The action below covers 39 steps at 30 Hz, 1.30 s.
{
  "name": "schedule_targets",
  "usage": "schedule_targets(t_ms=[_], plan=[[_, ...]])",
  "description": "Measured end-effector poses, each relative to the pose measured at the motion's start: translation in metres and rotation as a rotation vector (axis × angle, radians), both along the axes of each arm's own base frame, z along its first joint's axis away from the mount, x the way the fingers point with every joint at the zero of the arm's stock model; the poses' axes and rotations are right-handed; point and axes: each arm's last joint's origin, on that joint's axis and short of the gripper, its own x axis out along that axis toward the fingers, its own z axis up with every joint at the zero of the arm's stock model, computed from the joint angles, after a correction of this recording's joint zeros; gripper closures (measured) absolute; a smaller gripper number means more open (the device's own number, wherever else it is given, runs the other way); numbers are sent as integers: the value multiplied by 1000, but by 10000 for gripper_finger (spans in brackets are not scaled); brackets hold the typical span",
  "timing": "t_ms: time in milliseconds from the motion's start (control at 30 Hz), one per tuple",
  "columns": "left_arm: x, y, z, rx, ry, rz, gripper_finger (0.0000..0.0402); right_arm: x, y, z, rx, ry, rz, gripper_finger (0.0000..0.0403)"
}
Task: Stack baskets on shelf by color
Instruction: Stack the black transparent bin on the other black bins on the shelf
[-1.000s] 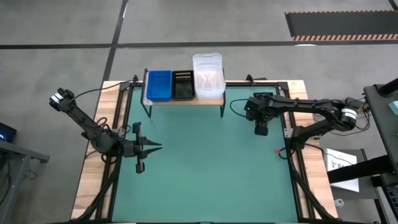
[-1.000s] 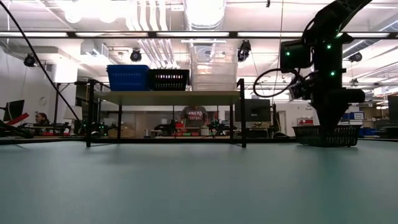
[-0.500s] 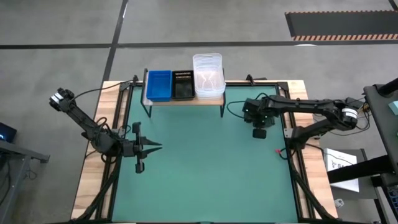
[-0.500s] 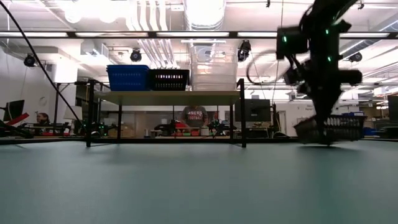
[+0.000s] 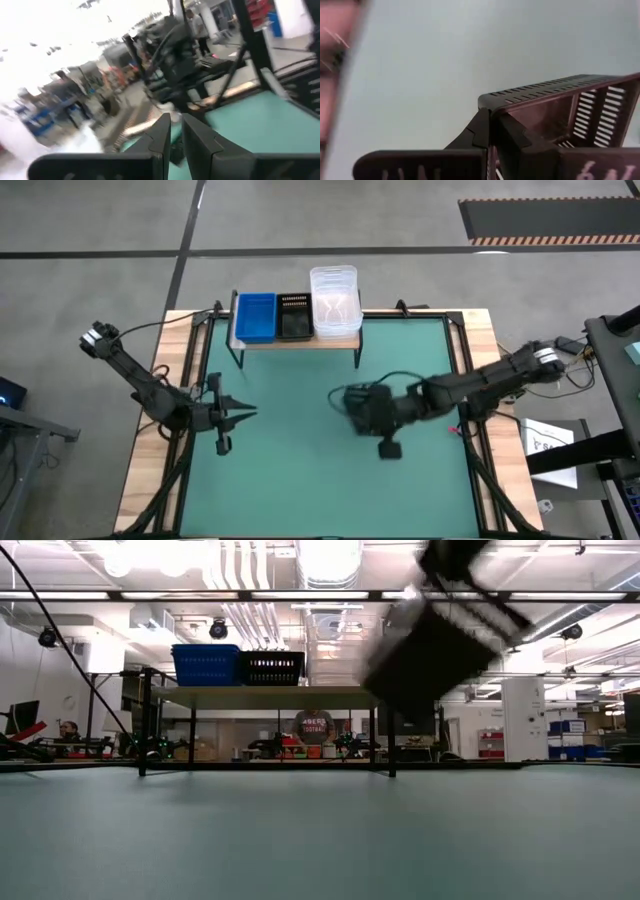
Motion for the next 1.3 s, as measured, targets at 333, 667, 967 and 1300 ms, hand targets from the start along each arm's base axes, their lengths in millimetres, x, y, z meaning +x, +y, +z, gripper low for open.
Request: schedule_targets(t_ms=[333, 667, 967, 1300], plan=[[-18, 15, 18, 75, -88, 77, 371, 94, 54, 89, -250, -423, -1, 394], [-21, 14, 15, 55, -87, 45, 371, 184, -10, 105, -451, -552, -57, 394], [-23, 14, 16, 49, -94, 33, 371, 186, -106, 97, -618, -440, -206, 394], [-25, 15, 18, 42, -103, 32, 371, 178, -172, 93, -600, -396, -279, 394]])
